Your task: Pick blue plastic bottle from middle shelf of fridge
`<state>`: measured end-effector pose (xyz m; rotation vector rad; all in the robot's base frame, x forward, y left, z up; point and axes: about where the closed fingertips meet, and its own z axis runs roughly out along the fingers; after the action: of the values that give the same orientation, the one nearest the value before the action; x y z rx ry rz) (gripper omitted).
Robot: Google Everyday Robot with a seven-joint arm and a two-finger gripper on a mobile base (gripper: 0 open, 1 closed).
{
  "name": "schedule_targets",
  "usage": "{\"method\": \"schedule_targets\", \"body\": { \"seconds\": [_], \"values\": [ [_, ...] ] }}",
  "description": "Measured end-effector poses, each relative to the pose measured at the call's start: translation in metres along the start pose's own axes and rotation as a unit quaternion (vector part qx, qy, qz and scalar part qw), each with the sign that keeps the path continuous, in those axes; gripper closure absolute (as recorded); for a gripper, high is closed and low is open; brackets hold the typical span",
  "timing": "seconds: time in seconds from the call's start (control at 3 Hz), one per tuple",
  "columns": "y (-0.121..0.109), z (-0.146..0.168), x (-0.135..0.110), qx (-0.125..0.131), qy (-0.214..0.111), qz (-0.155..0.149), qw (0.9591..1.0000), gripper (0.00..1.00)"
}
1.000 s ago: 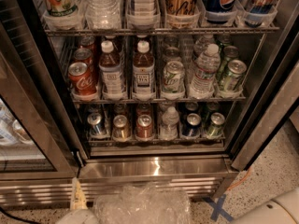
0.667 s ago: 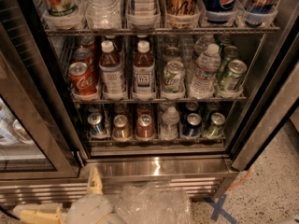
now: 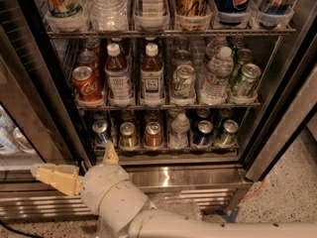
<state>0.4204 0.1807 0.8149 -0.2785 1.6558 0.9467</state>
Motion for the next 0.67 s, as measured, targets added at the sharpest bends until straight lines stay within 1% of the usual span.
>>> {"method": "schedule_targets", "body": {
  "seconds": [0.33,0.67],
  "values": [
    [0.000,0.000,0.000,0.000,0.000,0.000,1.0000,0.00],
    [-0.012,-0.001,-0.002,0.027,0.007,0.018,0.9995,0.00]
  ]
}}
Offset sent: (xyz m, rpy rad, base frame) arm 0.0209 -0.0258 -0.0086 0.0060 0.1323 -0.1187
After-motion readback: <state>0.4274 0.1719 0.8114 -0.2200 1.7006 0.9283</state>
